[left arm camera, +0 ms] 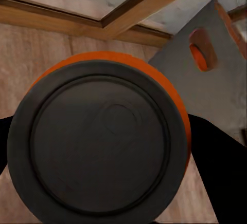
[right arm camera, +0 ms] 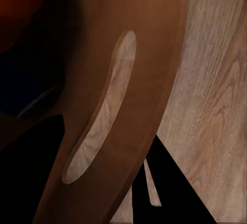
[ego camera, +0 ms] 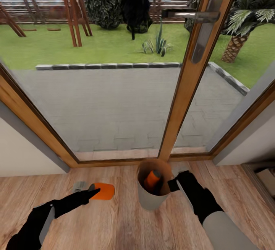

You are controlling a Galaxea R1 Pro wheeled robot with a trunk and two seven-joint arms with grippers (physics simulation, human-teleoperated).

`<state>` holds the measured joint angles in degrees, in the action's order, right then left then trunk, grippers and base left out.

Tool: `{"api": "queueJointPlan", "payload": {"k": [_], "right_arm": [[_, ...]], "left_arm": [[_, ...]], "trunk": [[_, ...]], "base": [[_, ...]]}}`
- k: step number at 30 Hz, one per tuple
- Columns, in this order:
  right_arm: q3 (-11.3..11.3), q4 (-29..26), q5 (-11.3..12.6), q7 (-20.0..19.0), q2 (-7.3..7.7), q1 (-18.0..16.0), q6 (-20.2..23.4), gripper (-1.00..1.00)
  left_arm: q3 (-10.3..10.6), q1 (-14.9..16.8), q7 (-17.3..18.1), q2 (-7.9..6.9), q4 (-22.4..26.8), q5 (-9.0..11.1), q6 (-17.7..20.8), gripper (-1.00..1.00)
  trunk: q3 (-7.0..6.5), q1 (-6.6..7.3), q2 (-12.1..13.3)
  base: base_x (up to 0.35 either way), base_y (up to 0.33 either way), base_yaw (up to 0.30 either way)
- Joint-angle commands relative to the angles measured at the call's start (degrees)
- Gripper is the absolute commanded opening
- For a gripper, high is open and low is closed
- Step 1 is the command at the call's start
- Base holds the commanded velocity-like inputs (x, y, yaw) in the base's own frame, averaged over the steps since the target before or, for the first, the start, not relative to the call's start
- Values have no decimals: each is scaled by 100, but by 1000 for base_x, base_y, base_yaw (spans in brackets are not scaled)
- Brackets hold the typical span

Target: Put the three can of soda from the living room inside the tash can in the kitchen.

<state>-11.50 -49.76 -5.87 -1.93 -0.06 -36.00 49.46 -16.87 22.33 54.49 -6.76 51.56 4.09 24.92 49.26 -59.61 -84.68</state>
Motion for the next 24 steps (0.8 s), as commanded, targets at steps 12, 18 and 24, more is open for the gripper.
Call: {"api": "queueJointPlan", "payload": {"k": [12, 18, 24], "right_arm": [[-483, 584, 112, 30, -119, -3, -719, -100], [-493, 755, 112, 34, -125, -6, -840, -100], [-494, 934, 112, 34, -126, -11, -1026, -100]], "left_arm": [[-119, -1, 830, -53, 581, -8, 849, -100], [-146, -1, 1240, -78, 591, -13, 868, -100], [-334, -1, 1715, -284, 651, 288, 1728, -100]], "trunk": [[0, 0, 0], [0, 0, 0], [0, 0, 0]], "base": [[0, 0, 0], [0, 0, 0], [0, 0, 0]]}}
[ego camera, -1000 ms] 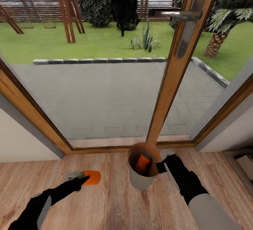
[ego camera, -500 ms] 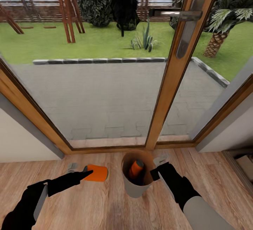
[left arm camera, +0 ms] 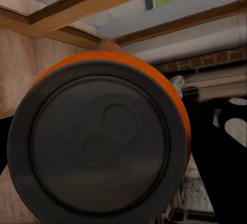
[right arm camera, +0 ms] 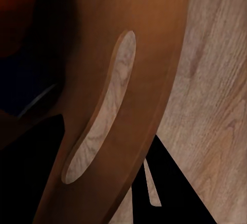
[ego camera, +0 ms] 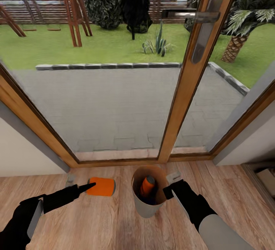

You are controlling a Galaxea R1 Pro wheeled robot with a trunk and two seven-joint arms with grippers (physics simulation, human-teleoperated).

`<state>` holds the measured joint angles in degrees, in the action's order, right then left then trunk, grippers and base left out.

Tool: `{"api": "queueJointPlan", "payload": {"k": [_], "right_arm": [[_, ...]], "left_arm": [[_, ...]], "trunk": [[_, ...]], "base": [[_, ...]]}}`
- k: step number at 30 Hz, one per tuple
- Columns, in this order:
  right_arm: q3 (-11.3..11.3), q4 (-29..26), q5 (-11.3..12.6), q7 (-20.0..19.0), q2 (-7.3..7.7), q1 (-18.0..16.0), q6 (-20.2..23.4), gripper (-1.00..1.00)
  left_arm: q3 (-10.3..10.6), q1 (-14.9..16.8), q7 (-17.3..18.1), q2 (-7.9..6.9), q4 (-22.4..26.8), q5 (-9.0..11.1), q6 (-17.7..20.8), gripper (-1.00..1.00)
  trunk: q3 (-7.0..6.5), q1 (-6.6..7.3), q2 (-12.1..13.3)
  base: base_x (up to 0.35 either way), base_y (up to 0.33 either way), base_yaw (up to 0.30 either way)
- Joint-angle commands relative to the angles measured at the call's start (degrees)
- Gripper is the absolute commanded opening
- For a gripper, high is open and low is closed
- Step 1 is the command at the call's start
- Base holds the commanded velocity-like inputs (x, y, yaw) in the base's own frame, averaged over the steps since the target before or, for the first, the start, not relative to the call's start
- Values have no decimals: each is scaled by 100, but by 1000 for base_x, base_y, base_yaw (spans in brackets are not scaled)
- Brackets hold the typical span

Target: Put the three can of soda from the living room inside the tash can in the kitchen.

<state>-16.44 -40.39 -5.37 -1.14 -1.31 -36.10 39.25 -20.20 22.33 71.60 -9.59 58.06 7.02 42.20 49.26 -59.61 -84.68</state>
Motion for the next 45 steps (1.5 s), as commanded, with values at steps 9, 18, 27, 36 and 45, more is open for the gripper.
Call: {"api": "queueJointPlan", "payload": {"k": [9, 18, 27, 36, 45], "right_arm": [[1, 222, 62, -44, -1, -2, -39, -100], [1, 549, 62, -44, -62, -11, -354, -100], [1, 574, 62, -44, -79, -11, -365, -100], [1, 576, 62, -44, -162, -11, -366, -100], [1, 582, 62, -44, -264, -11, -366, -100]], "left_arm": [[-67, -1, 161, -64, 254, 142, 280, -100], [-72, -1, 723, -64, 277, 159, 649, -100], [-58, -1, 911, -52, 268, 161, 776, -100], [-32, -1, 925, 256, 260, 153, 798, -100], [317, -1, 918, 543, 258, 151, 793, -100]], "trunk": [[0, 0, 0], [0, 0, 0], [0, 0, 0], [0, 0, 0], [0, 0, 0]], "base": [[0, 0, 0], [0, 0, 0], [0, 0, 0], [0, 0, 0], [0, 0, 0]]}}
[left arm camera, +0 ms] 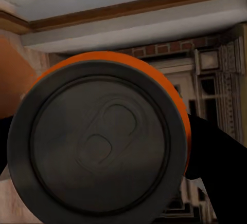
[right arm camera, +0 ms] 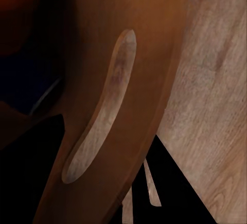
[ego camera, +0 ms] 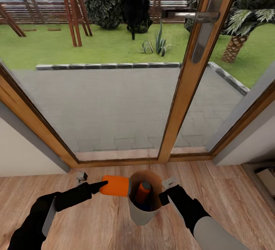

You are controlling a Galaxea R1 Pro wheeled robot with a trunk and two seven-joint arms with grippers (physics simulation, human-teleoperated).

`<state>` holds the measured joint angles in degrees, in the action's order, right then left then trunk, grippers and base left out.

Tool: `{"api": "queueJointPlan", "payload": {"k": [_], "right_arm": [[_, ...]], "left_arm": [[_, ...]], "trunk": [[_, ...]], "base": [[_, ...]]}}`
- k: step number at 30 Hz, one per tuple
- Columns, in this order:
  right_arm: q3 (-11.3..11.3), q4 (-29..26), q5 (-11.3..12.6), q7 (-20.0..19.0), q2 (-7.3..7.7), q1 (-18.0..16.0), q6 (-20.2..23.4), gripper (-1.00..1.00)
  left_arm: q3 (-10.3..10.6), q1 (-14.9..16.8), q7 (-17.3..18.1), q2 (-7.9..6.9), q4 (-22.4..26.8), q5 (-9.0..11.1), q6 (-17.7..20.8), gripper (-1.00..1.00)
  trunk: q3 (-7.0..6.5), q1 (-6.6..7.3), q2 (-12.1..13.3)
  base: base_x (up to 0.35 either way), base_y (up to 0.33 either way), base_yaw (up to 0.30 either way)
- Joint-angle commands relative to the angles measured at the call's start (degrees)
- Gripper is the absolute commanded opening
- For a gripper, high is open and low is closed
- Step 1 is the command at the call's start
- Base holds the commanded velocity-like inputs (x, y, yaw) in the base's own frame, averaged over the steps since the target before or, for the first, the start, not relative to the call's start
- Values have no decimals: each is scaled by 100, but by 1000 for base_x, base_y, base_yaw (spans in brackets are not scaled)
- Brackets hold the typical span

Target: Put the three can of soda from the living room inside the tash can in the kitchen.

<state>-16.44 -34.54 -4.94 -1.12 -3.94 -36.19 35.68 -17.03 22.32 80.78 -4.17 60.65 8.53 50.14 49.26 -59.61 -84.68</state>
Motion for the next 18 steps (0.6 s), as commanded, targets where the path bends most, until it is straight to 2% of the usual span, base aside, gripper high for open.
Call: {"api": "queueJointPlan", "payload": {"k": [1, 8, 13, 18], "right_arm": [[0, -1, 20, -46, -8, -2, -9, -100], [-7, 127, 20, -46, -90, -2, -15, -100], [-8, 152, 20, -46, -111, -2, -17, -100], [-8, 157, 20, -46, -158, -2, -17, -100]], "left_arm": [[14, 0, 0, 19, 0, 0, -2, -100], [115, 0, -1, 139, 0, 0, -4, -100], [170, 0, -6, 277, 0, -5, -4, -100], [345, 0, -134, 388, -27, -34, -18, -100]], "trunk": [[0, 0, 0], [0, 0, 0], [0, 0, 0], [0, 0, 0]], "base": [[0, 0, 0], [0, 0, 0], [0, 0, 0], [0, 0, 0]]}}
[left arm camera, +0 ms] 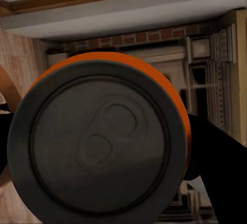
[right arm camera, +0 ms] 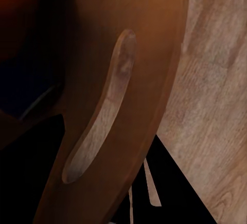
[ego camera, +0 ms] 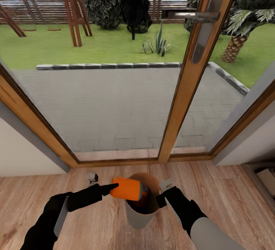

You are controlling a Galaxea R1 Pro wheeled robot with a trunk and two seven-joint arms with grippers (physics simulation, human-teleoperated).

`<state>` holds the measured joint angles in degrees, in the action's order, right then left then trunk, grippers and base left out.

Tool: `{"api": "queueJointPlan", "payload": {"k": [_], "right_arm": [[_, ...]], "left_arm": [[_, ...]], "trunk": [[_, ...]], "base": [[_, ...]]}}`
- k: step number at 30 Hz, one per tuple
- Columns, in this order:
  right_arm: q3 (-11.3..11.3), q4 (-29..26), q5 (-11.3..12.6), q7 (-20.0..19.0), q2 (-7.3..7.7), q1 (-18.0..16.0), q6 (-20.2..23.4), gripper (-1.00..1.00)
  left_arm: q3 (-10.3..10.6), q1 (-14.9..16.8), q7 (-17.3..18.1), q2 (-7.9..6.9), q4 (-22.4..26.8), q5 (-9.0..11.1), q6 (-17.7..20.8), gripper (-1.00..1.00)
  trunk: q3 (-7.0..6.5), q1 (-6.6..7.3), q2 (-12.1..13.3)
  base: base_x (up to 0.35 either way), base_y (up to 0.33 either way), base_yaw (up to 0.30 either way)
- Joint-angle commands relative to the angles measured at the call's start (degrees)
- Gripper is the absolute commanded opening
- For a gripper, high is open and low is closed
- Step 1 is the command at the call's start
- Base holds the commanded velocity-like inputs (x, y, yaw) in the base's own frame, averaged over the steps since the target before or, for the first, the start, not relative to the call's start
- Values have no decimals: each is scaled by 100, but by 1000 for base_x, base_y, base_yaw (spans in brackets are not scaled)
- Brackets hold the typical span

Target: Put the three can of soda from the living room inside the tash can in the kitchen.

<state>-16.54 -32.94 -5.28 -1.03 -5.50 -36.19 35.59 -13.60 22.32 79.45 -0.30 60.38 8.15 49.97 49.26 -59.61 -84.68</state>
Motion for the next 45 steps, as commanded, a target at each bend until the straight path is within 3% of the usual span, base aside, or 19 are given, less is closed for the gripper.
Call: {"api": "queueJointPlan", "payload": {"k": [1, 5, 13, 20, 31, 39, 45], "right_arm": [[1, -3, 53, -55, -17, -2, -9, -100], [-3, -2, 53, -55, -62, -2, -4, -100], [-7, -2, 53, -50, -90, -2, 0, -100], [-8, -2, 53, -46, -115, -2, 0, -100], [-16, -2, 53, -46, -134, -2, 0, -100], [-27, -2, 53, -46, -167, -2, 1, -100], [-404, -2, 61, 197, -177, -1, 8, -100]], "left_arm": [[54, 0, -131, 13, -3, 3, -3, -100], [145, 0, -742, 108, -8, 1, -22, -100], [245, 0, -1043, 184, -13, -17, -42, -100], [304, 0, -1879, 260, 11, 1, -61, -100], [334, 0, -2386, 351, 36, 2, -68, -100], [340, 0, -2492, 388, 38, 2, -158, -100], [340, 0, -2915, 636, 42, 2, -204, -100]], "trunk": [[0, 0, 0], [0, 0, 0], [0, 0, 0], [0, 0, 0], [0, 0, 0], [0, 0, 0], [0, 0, 0]], "base": [[0, 0, 0], [0, 0, 0], [0, 0, 0], [0, 0, 0], [0, 0, 0], [0, 0, 0], [0, 0, 0]]}}
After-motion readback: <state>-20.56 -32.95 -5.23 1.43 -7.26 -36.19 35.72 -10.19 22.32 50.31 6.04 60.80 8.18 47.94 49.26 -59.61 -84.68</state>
